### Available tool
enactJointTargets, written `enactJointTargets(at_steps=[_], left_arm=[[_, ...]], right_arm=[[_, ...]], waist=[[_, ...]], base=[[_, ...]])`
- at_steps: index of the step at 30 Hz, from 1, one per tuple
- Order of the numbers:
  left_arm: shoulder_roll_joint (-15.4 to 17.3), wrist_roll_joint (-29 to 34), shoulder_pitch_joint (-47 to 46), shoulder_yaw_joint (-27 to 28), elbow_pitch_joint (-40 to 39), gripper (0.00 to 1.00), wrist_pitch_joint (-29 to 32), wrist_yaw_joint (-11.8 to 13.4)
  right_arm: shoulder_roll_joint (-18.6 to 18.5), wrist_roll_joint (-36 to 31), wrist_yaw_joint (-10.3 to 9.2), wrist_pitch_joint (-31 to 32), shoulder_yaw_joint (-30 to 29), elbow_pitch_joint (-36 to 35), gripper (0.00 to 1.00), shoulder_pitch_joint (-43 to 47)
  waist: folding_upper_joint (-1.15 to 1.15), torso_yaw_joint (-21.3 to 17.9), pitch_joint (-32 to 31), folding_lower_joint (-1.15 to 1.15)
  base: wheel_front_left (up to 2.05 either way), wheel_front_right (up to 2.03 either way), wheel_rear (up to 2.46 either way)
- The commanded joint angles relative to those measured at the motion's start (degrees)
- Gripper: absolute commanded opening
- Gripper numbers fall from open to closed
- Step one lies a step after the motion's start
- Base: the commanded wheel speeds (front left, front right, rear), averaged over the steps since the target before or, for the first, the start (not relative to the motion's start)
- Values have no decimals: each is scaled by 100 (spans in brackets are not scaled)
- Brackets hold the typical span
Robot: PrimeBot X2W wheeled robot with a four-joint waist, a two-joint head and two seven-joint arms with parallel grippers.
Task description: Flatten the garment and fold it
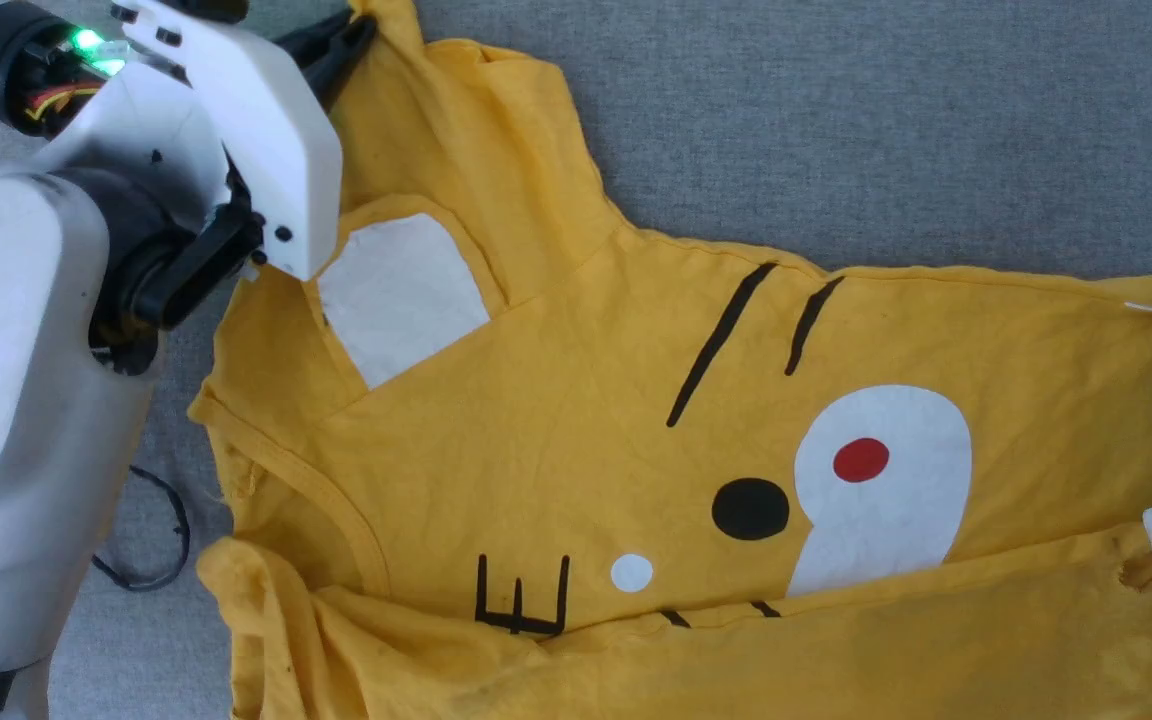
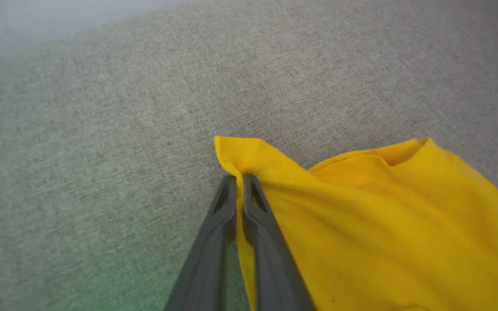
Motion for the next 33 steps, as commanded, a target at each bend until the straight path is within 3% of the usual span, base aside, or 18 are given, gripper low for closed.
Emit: enactJointTargets(at_steps=[1,12,19,25,26,27,28,33], left_arm=[[30,-30,140,-96,94,0,91,-34],[238,95,274,136,-214,0,-469,28],[226,38,455,140,-334,0,-558,85],[189,-4,502,133,-331,0,-614,113],[189,-9,504,135,-327,0,-622,115],[190,-14,506,137,-324,0,-628,118],[191,-17,506,138,-321,0,-637,119],[178,-18,514,185,-325,0,-833,115]], right_arm=[[-18,44,-5,-12,-9,10,100,-80],[-631,138,-5,440,-35,-153,100,-436],[-983,232,-5,1599,-374,130,100,-302],[-893,576,-5,2306,-431,109,100,-69],[-862,638,-5,2410,-422,121,82,-44],[-816,696,-5,2475,-440,122,29,-47],[-789,730,-5,2530,-454,118,0,-54],[-771,757,-5,2603,-523,38,0,-148]], waist=[[0,12,-6,1],[0,220,-236,1],[0,403,-253,1],[0,472,-246,1],[0,475,-243,1],[0,476,-240,1],[0,478,-238,1],[0,452,-308,1]], base=[[0,0,0],[0,0,0],[0,0,0],[0,0,0],[0,0,0],[0,0,0],[0,0,0],[0,0,0]])
